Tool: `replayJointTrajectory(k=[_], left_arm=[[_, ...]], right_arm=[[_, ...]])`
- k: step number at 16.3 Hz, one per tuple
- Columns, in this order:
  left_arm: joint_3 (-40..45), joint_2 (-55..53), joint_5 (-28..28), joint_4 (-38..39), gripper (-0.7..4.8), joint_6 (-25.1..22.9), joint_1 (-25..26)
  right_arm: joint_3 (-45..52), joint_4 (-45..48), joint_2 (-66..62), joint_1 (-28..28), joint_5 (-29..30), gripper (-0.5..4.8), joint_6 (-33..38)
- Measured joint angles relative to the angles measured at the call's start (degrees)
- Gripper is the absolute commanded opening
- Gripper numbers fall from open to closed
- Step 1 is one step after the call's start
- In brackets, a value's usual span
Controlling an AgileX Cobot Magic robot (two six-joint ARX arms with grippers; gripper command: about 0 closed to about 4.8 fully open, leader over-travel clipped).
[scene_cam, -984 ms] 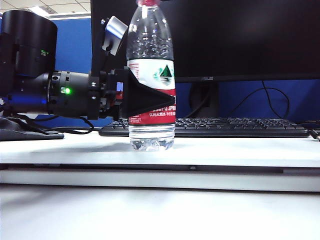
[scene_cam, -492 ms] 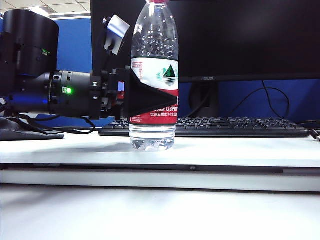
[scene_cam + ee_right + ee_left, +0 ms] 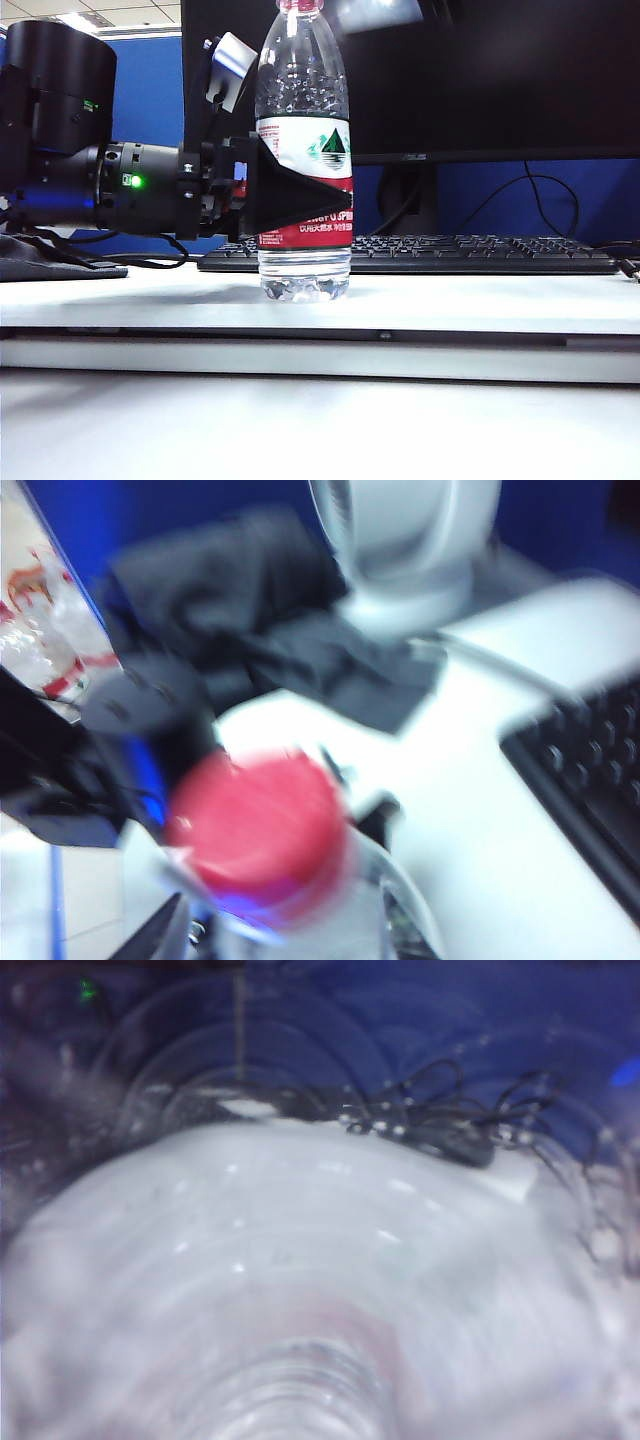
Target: Unscrew the cap from the plastic bottle on the table.
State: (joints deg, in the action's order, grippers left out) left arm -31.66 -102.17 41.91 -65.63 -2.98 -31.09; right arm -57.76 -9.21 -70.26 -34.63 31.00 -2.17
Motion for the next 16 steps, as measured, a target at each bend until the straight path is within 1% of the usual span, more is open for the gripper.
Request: replayJointTrajectory(k=[2, 5, 6, 8, 10, 11, 12, 13, 14, 15, 16], left_arm=[[0.0, 0.0, -0.09, 0.04, 2.77, 0.04, 0.0], [0.0, 0.0, -0.09, 0.07, 2.77, 0.04, 0.0], [0.0, 0.0, -0.09, 0.04, 2.77, 0.02, 0.04], [0.0, 0.0, -0.09, 0.04, 2.77, 0.02, 0.04], [0.0, 0.0, -0.09, 0.04, 2.77, 0.04, 0.04], [0.0, 0.0, -0.09, 0.04, 2.77, 0.04, 0.04], [0.0, 0.0, -0.09, 0.04, 2.77, 0.04, 0.04], [0.0, 0.0, -0.09, 0.04, 2.77, 0.04, 0.04], [0.0, 0.0, -0.09, 0.04, 2.77, 0.04, 0.04], [0.0, 0.0, -0.07, 0.04, 2.77, 0.04, 0.04], [0.0, 0.0, -0.11, 0.04, 2.77, 0.04, 0.04]], right_arm=[[0.02, -0.17, 0.83, -0.04, -3.63, 2.66, 0.63], [-0.02, -0.15, 2.91, -0.09, -6.6, 2.68, 2.27], [-0.02, 0.17, 4.52, -0.07, -7.3, 2.77, 5.01], [-0.15, 0.74, 5.57, -1.18, -10.25, 2.79, 8.24], [-0.15, 0.77, 5.95, -3.87, -13.09, 2.8, 9.01], [-0.15, 0.85, 6.01, -6.49, -15.67, 2.8, 9.27], [-0.13, 1.46, 6.01, -10.21, -20.79, 2.8, 9.46], [-0.13, 2.01, 6.01, -12.28, -23.93, 2.81, 9.6], [-0.13, 2.51, 6.01, -14.82, -28.72, 2.86, 9.7], [-0.13, 2.95, 6.01, -17.16, -33.44, 3.13, 9.68], [-0.13, 3.96, 5.9, -20.39, -41.07, 3.37, 9.68]])
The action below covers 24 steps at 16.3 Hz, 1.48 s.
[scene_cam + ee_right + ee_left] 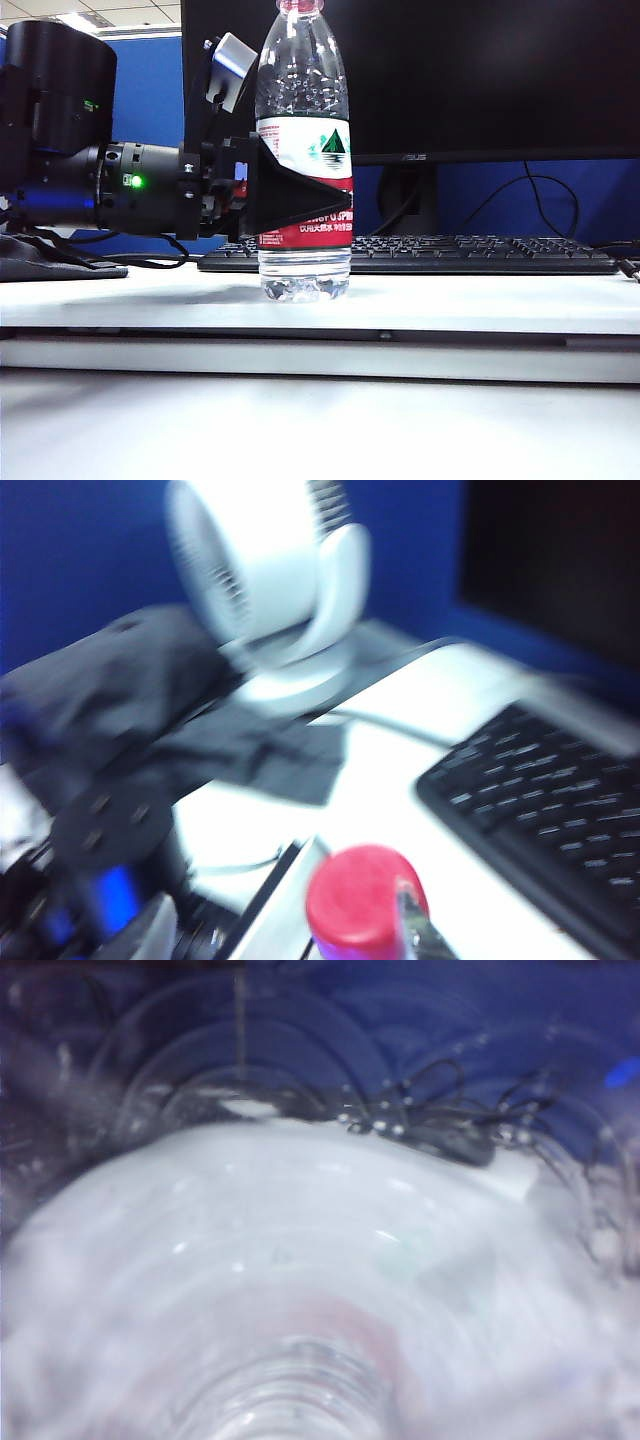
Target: Unscrew the cap from the plastic bottle on the table.
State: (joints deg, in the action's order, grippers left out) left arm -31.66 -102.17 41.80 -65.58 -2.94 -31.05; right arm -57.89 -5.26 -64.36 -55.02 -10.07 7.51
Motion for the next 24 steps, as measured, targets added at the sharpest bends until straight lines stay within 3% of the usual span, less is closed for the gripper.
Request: replayJointTrajectory(k=[1, 4, 10, 14, 17, 23, 24], left_arm=[[0.0, 0.0, 0.0, 0.0, 2.77, 0.0, 0.0], [0.0, 0.0, 0.02, -0.02, 2.77, 0.0, 0.0], [0.0, 0.0, 0.04, 0.02, 2.77, 0.0, 0.0], [0.0, 0.0, 0.04, 0.0, 2.77, 0.0, 0.04], [0.0, 0.0, 0.07, 0.0, 2.77, 0.0, 0.04], [0.0, 0.0, 0.09, 0.0, 2.77, 0.0, 0.04], [0.0, 0.0, 0.09, 0.0, 2.77, 0.0, 0.04]], right_arm=[[0.0, 1.64, -0.61, -2.27, -7.37, 3.37, -0.02], [0.0, 1.97, -2.75, -3.82, -13.62, 3.38, 1.27], [0.0, 3.76, -6.36, -5.05, -14.53, 3.36, 4.15], [0.0, 4.5, -6.51, -4.9, -16.09, 2.43, 4.26], [0.0, 4.42, -6.51, -4.9, -16.96, 2.1, 4.28], [0.0, 4.13, -6.54, -4.83, -17.29, 1.94, 3.06], [0.0, 4.07, -6.54, -4.83, -17.29, 1.67, 2.95]])
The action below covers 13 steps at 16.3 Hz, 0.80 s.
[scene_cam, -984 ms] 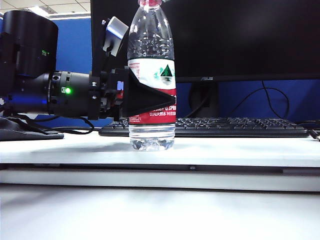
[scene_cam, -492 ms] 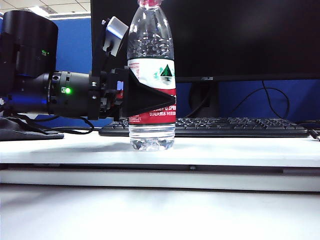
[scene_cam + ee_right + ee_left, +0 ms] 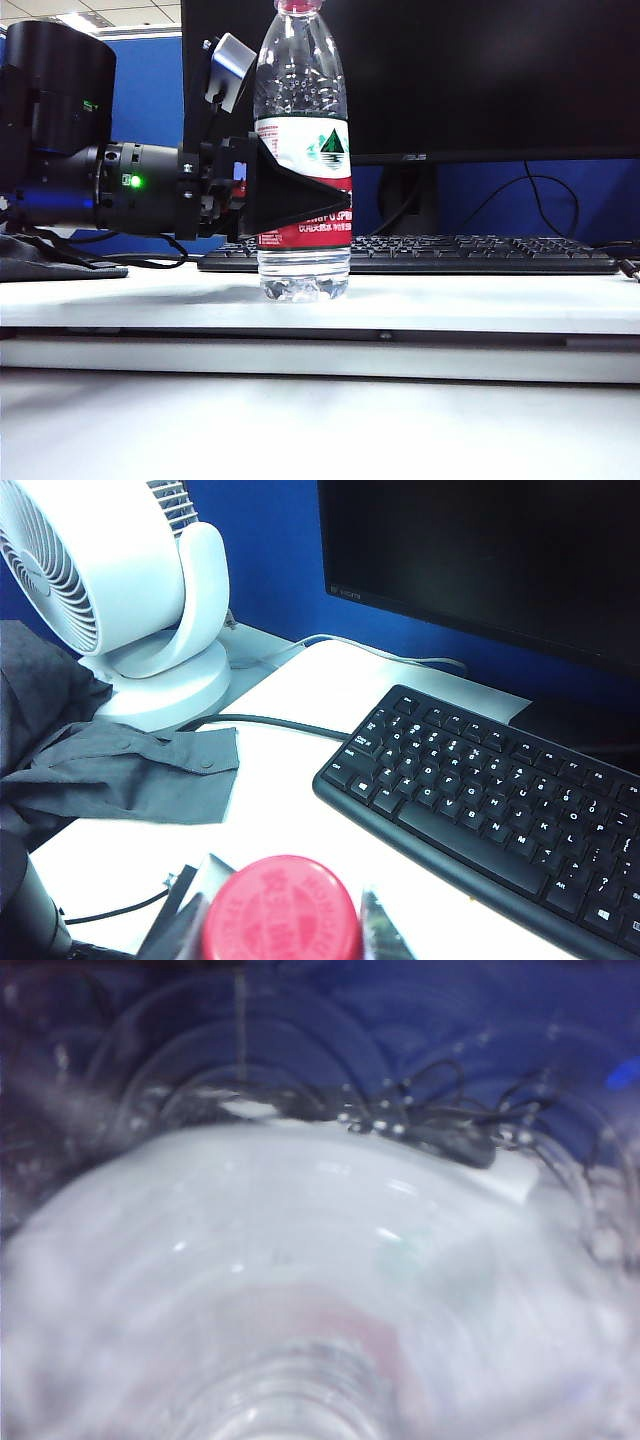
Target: Unscrew the cap from the plastic bottle on the table.
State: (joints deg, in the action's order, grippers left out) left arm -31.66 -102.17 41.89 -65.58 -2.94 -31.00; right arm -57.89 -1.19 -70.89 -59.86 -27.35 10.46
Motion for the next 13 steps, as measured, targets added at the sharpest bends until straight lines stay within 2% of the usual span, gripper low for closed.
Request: replayJointTrajectory(k=[13], left_arm=[[-0.15, 0.02, -0.11, 0.07, 2.77, 0.0, -0.04]], right_arm=[[0.37, -1.84, 2.34, 3.23, 2.45, 1.57, -0.42]])
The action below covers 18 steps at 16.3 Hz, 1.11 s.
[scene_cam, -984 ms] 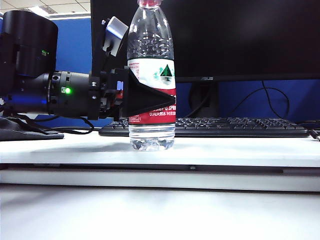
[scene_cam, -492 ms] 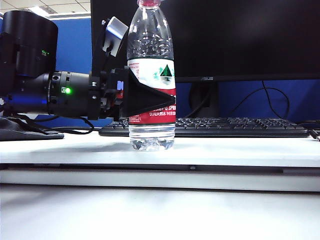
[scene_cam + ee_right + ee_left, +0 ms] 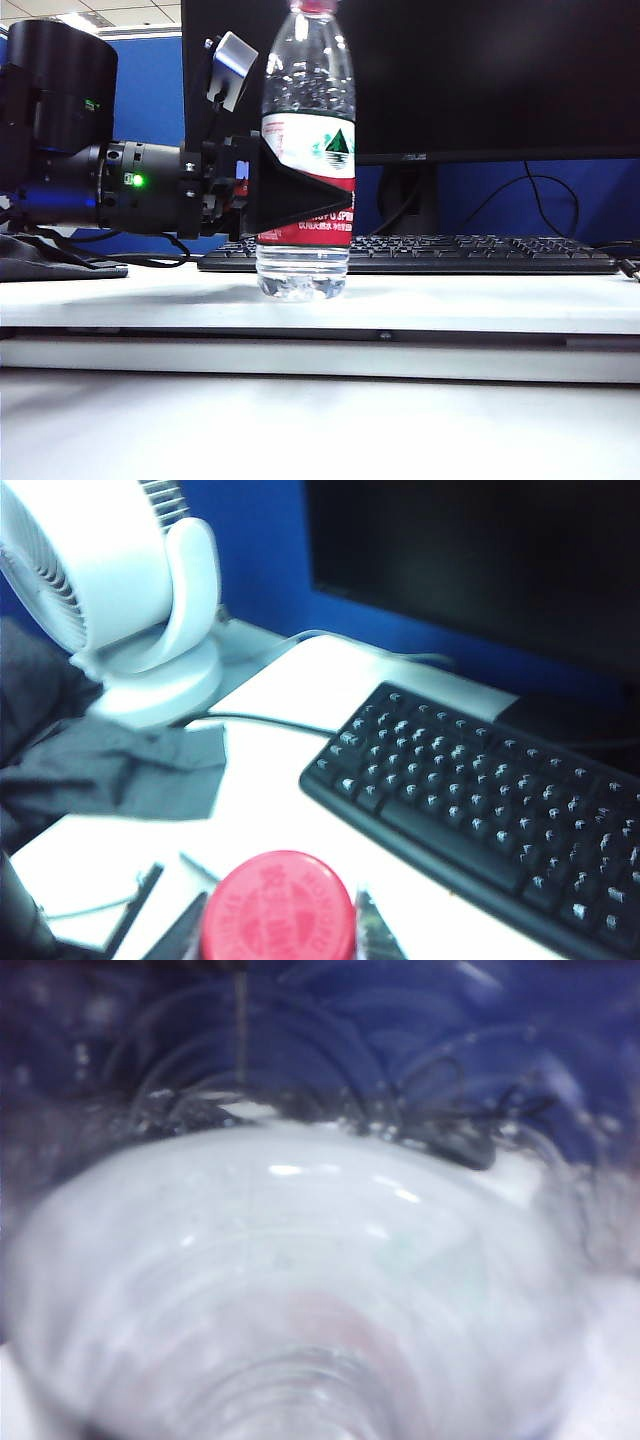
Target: Unscrew the cap from the plastic bottle on the table.
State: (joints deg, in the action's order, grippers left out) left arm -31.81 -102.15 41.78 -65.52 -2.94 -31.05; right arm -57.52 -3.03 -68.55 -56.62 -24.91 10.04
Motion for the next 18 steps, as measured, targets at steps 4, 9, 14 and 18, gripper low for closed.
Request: replayJointTrajectory(k=[4, 9, 14, 18], left_arm=[[0.09, -0.04, 0.07, 0.2, 2.77, -0.07, 0.04], [0.09, -0.04, 0.04, 0.2, 2.77, -0.07, 0.04], [0.07, -0.04, 0.02, 0.17, 2.77, -0.07, 0.04], [0.09, -0.02, 0.02, 0.17, 2.77, -0.07, 0.04]], right_arm=[[-0.15, 0.59, 0.79, 1.18, 0.68, 1.57, 0.0], [-0.15, -1.81, 1.73, 2.49, -0.72, 1.57, -1.57], [0.96, -12.2, 2.95, 11.3, -1.9, 1.57, -2.19], [11.61, -11.28, 2.89, 15.8, 2.58, 1.58, 0.22]])
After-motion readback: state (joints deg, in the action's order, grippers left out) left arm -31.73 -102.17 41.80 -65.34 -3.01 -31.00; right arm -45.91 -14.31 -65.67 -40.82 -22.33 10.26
